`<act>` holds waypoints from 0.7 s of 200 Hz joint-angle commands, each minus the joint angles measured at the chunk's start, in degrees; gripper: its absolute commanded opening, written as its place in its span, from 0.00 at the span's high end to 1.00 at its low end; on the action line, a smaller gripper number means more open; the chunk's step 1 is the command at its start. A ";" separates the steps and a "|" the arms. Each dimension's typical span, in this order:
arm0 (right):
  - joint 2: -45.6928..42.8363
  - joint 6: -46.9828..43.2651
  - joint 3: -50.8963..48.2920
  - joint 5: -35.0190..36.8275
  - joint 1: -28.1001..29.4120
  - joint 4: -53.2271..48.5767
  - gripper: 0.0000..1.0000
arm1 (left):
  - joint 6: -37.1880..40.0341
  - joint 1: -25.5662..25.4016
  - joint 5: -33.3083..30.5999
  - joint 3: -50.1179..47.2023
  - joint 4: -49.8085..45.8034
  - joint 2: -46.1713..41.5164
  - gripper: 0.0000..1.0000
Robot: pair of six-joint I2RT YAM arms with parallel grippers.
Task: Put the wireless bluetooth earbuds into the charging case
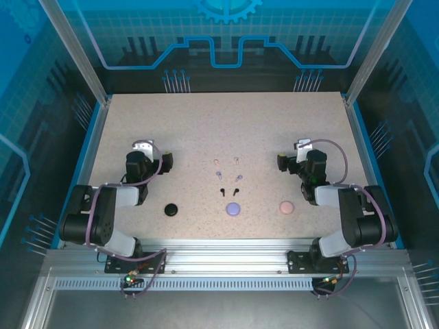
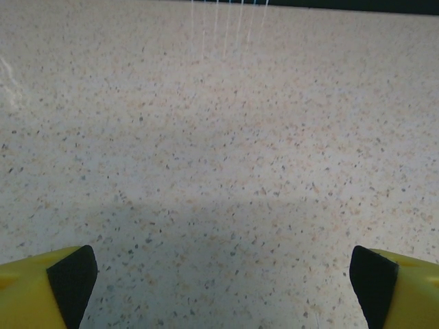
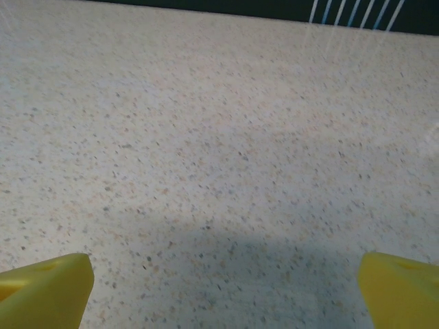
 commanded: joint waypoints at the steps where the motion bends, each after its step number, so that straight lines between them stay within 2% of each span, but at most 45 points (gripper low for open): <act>1: -5.91 2.16 4.08 5.06 -0.02 -10.22 0.00 | -1.61 0.44 -2.07 3.90 -8.33 -5.55 0.01; 26: -12.28 8.49 8.62 5.95 -0.20 -24.98 0.00 | -3.88 0.21 -3.45 7.00 -17.96 -11.53 0.01; 47: -15.91 22.31 15.08 11.14 -1.42 -42.85 0.00 | -9.57 -0.16 -3.04 10.49 -28.24 -17.50 0.01; 63: -15.90 22.77 20.08 3.69 -3.41 -52.21 0.00 | -14.72 -0.63 -0.69 13.11 -35.74 -21.32 0.01; 80: -16.47 20.33 23.12 -0.86 -1.53 -57.87 0.03 | -21.92 -1.87 0.77 14.60 -41.87 -25.18 0.01; 102: -17.59 19.20 27.86 -1.59 4.55 -67.25 0.11 | -30.02 -4.27 3.82 15.11 -47.63 -28.93 0.01; 140: -17.42 18.84 31.82 -2.16 20.55 -79.11 0.13 | -37.74 -9.74 8.48 14.36 -51.93 -32.20 0.01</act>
